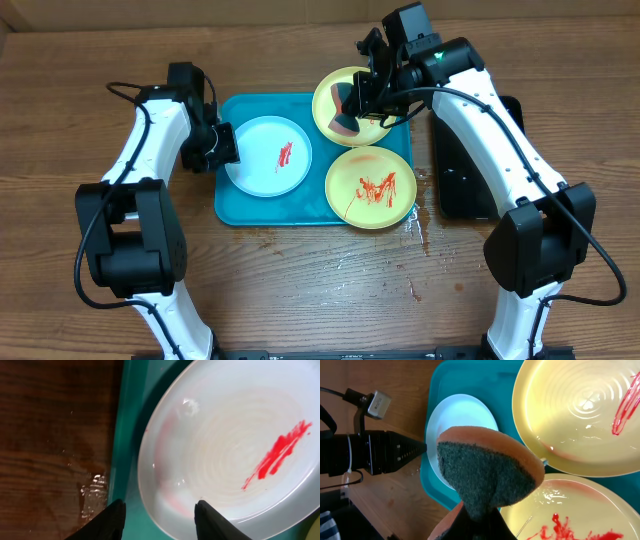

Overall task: Clean dirty plates on tray and stack at the side
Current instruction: 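Carry the sponge with the right gripper over the white plate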

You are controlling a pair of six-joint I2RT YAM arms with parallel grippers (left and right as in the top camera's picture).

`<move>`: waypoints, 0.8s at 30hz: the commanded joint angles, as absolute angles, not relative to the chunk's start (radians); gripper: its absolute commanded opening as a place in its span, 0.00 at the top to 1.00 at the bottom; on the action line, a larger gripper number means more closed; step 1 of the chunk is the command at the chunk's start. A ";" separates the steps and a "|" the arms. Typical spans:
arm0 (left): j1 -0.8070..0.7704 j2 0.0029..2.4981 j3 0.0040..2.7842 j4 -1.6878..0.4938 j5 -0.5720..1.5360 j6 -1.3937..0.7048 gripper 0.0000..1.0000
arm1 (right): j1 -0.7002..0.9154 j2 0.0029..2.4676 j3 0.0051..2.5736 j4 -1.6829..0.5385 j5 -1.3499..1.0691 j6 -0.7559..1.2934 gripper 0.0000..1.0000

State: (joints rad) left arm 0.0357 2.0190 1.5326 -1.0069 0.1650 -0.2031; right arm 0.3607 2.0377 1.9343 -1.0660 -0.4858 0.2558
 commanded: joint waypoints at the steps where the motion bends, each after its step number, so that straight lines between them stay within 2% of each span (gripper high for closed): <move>1: 0.047 2.050 1.553 -0.986 0.215 -0.143 0.56 | 0.359 2.023 1.943 -1.056 -0.472 0.262 0.96; 14: 0.046 2.144 1.553 -0.955 0.204 -0.103 0.64 | 0.405 2.049 1.943 -1.009 -0.461 0.259 0.96; 24: 0.046 2.145 1.553 -0.925 0.204 -0.102 0.80 | 0.437 2.102 1.943 -0.949 -0.461 0.286 0.96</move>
State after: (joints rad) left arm 0.0414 2.1323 1.5375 -0.9340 0.1947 -0.1200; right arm 0.4347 2.0987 1.9343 -0.9642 -0.4633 0.2691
